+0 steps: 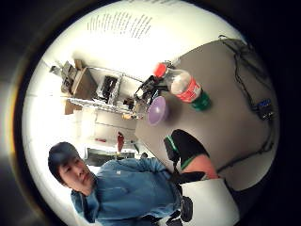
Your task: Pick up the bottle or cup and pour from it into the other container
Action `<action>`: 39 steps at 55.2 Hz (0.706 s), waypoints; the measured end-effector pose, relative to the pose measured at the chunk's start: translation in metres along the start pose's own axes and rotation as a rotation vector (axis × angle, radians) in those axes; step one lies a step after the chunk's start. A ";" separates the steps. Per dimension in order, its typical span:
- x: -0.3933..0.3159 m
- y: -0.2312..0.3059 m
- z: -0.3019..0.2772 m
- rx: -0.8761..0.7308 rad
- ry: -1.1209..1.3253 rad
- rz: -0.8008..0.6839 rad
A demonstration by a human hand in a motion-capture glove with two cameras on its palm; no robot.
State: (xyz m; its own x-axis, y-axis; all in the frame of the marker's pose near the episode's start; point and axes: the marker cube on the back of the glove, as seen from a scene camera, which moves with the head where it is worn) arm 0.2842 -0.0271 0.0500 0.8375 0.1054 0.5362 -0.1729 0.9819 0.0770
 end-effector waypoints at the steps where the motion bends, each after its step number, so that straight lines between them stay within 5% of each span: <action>1: 0.004 -0.003 0.001 -0.001 -0.013 0.004; 17: 0.025 -0.037 0.025 0.003 -0.364 -0.019; 39: -0.007 -0.077 0.083 -0.067 -0.420 -0.095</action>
State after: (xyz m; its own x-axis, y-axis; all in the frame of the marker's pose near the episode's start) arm 0.2488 -0.1162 0.1098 0.5619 -0.0457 0.8259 -0.0597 0.9936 0.0955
